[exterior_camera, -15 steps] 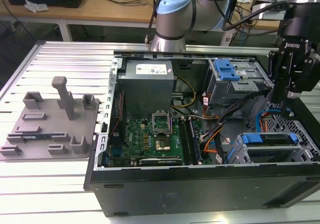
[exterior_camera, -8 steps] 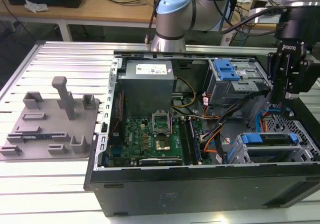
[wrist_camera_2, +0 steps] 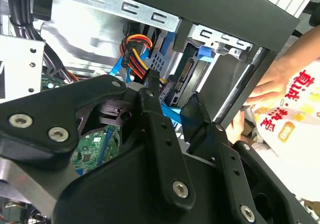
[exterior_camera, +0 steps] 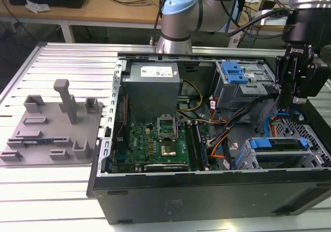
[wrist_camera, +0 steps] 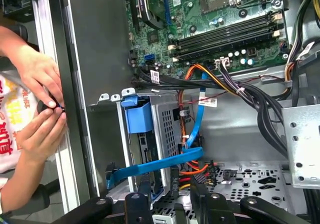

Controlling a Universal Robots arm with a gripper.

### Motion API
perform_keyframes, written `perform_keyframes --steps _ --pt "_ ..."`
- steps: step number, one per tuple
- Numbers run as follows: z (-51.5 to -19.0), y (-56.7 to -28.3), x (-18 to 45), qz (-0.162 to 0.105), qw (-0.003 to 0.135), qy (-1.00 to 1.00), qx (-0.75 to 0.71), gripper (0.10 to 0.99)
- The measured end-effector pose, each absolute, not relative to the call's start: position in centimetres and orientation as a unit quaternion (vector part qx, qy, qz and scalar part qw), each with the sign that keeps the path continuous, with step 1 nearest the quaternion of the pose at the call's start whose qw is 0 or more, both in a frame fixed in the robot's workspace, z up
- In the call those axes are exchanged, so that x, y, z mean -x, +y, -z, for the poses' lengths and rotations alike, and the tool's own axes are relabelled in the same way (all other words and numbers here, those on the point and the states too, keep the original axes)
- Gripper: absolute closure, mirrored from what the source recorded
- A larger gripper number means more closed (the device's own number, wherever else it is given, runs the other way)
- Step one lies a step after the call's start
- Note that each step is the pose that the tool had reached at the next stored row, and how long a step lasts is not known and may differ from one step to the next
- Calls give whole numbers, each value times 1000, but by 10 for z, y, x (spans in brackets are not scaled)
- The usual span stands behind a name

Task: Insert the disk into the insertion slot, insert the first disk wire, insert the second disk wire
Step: 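Insert the first disk wire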

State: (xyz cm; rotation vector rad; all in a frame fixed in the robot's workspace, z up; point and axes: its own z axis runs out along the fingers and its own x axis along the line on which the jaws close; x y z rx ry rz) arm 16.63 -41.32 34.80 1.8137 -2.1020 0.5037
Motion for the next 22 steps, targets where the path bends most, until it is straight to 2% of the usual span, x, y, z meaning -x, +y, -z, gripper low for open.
perform_keyframes --steps 8,9,12,22 --pt "-343 -411 -166 -180 161 -732 -637 655" --pt "-343 -411 -166 -182 162 -731 -637 729" --pt "-342 -403 -164 -192 170 -726 -638 729" --pt "-336 -403 -162 -192 171 -725 -639 729"
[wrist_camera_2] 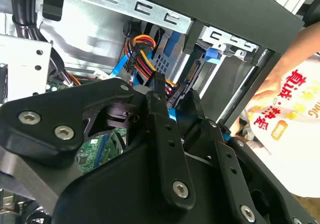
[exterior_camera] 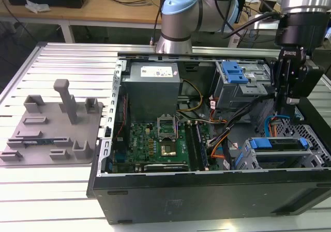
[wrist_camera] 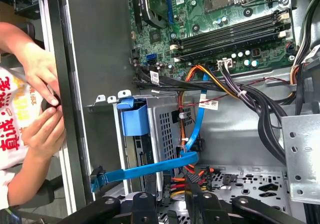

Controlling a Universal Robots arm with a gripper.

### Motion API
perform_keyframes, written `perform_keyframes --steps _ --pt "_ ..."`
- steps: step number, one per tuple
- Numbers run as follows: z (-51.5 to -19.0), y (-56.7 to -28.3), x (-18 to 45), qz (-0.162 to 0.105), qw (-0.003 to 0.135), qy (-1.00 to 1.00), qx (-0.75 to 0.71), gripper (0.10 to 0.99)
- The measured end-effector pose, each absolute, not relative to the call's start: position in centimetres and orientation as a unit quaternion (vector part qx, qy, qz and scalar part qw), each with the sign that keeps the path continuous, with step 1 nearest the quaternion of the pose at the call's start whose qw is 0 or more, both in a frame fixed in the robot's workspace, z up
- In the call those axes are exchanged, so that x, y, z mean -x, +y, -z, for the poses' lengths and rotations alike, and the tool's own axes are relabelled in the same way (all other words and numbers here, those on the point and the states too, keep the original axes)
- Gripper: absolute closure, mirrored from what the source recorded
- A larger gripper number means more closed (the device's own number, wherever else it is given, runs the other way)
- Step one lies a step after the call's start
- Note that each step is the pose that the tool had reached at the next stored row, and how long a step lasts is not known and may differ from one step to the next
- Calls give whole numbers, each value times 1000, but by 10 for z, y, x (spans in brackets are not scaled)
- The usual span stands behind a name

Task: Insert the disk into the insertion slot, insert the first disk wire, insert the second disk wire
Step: 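Insert the first disk wire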

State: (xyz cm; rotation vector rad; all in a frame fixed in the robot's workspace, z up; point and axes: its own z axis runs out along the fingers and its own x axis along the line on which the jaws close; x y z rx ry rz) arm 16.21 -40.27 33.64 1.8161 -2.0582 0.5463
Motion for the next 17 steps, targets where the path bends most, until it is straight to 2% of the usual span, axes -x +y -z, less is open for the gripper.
perform_keyframes --steps 4,7,11,14,17 --pt "-335 -403 -162 -193 171 -724 -640 745" --pt "-334 -403 -162 -194 172 -723 -640 922" --pt "-334 -403 -162 -194 172 -723 -640 922" --pt "-335 -409 -169 -185 181 -721 -643 922" --pt "-335 -414 -170 -174 172 -724 -645 922"
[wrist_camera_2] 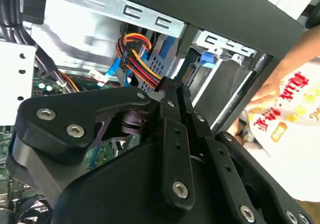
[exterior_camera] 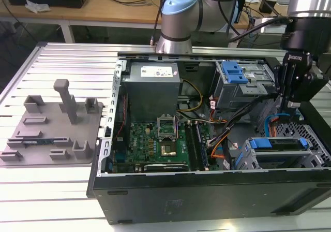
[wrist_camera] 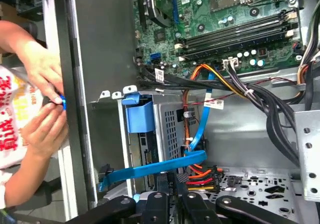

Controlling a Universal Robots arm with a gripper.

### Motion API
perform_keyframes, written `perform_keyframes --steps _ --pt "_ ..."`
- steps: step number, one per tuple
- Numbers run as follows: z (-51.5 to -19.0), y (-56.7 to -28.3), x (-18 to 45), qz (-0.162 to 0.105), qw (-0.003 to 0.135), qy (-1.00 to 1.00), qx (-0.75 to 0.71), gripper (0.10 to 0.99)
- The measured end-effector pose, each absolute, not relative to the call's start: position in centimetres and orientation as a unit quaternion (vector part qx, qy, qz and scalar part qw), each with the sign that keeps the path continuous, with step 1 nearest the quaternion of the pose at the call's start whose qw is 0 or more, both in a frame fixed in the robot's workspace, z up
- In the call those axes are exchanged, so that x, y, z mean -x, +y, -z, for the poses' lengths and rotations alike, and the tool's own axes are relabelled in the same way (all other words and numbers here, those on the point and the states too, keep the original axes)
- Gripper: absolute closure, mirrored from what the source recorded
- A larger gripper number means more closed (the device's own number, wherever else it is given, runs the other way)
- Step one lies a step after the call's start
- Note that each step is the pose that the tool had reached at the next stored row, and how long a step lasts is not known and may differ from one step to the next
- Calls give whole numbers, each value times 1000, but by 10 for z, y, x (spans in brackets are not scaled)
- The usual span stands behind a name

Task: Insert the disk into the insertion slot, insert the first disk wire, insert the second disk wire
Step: 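Insert the first disk wire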

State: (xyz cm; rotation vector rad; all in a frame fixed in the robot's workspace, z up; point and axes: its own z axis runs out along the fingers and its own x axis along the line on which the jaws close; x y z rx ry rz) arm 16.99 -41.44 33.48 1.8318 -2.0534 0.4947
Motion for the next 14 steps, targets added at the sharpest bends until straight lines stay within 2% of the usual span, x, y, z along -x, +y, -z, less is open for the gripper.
perform_keyframes --steps 1,7,10,14 --pt "-335 -418 -170 -164 163 -726 -648 922" --pt "-343 -432 -176 -143 149 -729 -652 922" --pt "-345 -442 -176 -124 132 -733 -656 922" --pt "-350 -453 -176 -114 123 -734 -658 922"
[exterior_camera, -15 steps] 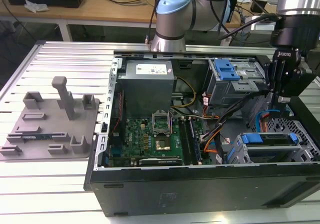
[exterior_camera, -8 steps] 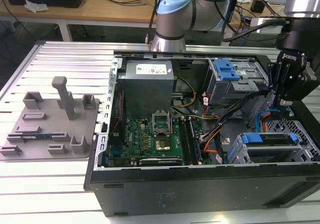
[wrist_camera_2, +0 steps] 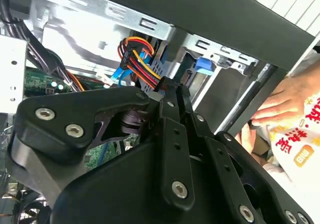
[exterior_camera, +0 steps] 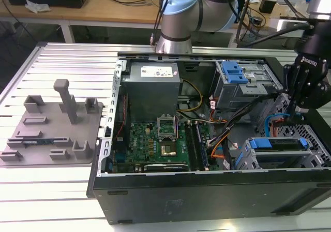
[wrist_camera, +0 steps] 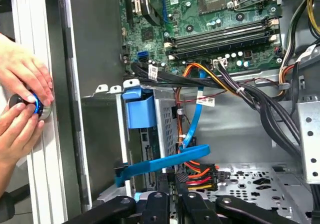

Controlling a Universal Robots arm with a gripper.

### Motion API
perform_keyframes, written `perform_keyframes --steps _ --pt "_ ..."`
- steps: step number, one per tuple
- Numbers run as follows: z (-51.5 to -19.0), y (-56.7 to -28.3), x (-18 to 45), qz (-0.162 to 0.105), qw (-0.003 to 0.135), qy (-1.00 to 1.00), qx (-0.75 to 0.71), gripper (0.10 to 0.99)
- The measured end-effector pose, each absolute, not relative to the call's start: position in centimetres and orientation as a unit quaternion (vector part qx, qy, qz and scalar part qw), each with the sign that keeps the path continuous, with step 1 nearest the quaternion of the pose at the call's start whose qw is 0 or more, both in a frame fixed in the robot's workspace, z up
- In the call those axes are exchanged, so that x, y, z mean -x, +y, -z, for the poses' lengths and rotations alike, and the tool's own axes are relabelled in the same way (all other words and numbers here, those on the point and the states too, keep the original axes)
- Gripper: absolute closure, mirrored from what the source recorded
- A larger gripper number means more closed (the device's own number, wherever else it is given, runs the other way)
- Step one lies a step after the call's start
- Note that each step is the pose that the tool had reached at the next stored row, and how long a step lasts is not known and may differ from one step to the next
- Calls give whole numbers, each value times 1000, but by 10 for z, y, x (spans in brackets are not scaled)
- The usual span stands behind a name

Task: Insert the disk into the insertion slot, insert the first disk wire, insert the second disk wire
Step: 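Insert the first disk wire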

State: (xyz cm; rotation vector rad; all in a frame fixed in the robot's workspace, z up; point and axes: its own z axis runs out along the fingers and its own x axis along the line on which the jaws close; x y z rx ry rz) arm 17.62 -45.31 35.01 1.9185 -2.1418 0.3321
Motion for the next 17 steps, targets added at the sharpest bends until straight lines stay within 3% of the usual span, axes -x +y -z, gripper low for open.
perform_keyframes --steps 3,12,17 --pt "-351 -462 -176 -110 119 -735 -658 922" --pt "-351 -496 -175 -53 69 -741 -666 922" --pt "-351 -504 -175 -39 56 -742 -667 922"
